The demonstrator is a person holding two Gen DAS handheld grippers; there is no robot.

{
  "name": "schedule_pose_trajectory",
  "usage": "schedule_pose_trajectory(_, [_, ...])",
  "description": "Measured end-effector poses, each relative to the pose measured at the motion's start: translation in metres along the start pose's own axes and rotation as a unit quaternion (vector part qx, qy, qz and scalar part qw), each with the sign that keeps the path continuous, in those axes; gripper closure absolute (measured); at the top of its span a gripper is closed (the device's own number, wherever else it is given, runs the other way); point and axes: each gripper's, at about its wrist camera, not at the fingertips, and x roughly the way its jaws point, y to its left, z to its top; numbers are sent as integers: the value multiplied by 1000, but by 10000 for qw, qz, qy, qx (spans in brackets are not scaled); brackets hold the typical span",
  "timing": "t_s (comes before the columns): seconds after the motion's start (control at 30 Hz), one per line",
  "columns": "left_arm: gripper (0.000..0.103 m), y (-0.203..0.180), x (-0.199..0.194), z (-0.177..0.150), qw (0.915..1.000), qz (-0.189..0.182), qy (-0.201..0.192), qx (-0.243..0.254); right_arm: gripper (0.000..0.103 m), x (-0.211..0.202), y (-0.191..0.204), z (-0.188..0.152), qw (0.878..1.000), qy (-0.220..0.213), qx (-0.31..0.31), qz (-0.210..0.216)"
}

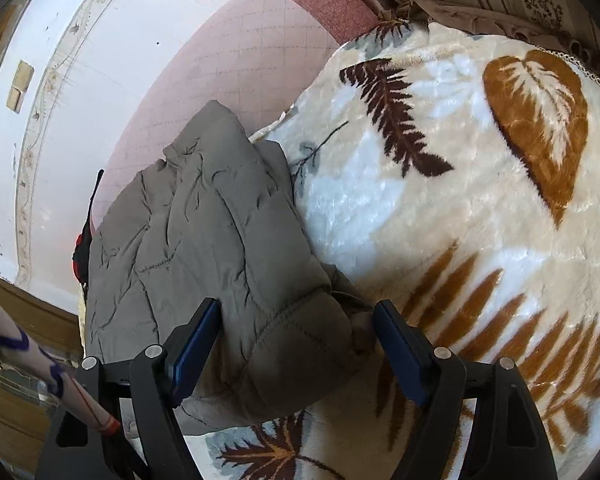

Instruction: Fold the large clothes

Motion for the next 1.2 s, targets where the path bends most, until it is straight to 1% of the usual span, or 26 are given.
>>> schedule_pose_trajectory(0.17, [11, -10, -2, -12, 9981, 445, -421, 21, 18, 3, -3, -1, 10000, 2, 45, -37])
schedule_pose_trajectory(0.23, [10, -18, -6, -18, 9948, 740, -689, 134, 16, 5, -8, -2, 9997, 29, 245, -10])
schedule_pose_trajectory(0.3, [9, -31, -9, -25, 9876, 1140, -987, 427, 15, 7, -13, -5, 9989, 47, 441, 126])
schedule_pose_trajectory(0.37, [8, -39, -10, -29, 9810, 1405, -1191, 615, 14, 10, -17, -10, 9978, 34, 599, 269])
schedule_pose_trajectory(0.47, [7, -44, -12, -32, 9743, 1623, -1362, 762, 13, 11, -12, -15, 9974, -34, 577, 419])
schedule_pose_trajectory(0.57, [7, -52, -13, -35, 9646, 1892, -1516, 1039, 13, 11, -8, -15, 9982, -49, 479, 365])
schedule_pose_trajectory(0.63, [7, -59, -15, -37, 9548, 2117, -1663, 1262, 14, 6, -6, -13, 9988, -228, 426, 90])
schedule_pose_trajectory(0.67, [7, -61, -15, -38, 9516, 2181, -1701, 1342, 14, -3, -3, -10, 9981, -520, 277, -176])
schedule_pose_trajectory(0.7, [7, -63, -15, -38, 9488, 2239, -1723, 1414, 14, -10, 0, -8, 9971, -692, 132, -271])
schedule_pose_trajectory(0.73, [7, -64, -14, -38, 9470, 2276, -1737, 1458, 14, -12, 3, -6, 9968, -744, 53, -302])
schedule_pose_trajectory(0.77, [7, -63, -14, -39, 9465, 2286, -1744, 1465, 14, -12, 6, -4, 9970, -729, -29, -265])
schedule_pose_trajectory(0.8, [7, -63, -14, -39, 9462, 2291, -1751, 1469, 14, -11, 7, -4, 9977, -660, -28, -149])
schedule_pose_trajectory(0.87, [7, -64, -14, -40, 9451, 2311, -1758, 1500, 14, -5, 8, -5, 9987, -513, 14, -48])
schedule_pose_trajectory(0.93, [7, -65, -13, -40, 9443, 2325, -1756, 1526, 14, 0, 7, -8, 9992, -398, 26, -104])
schedule_pose_trajectory(1.0, [7, -66, -12, -41, 9442, 2331, -1752, 1531, 14, 4, 4, -8, 9994, -329, 105, -62])
schedule_pose_trajectory(1.2, [6, -67, -12, -42, 9415, 2378, -1788, 1585, 14, 3, -2, -8, 9994, -278, 210, 49])
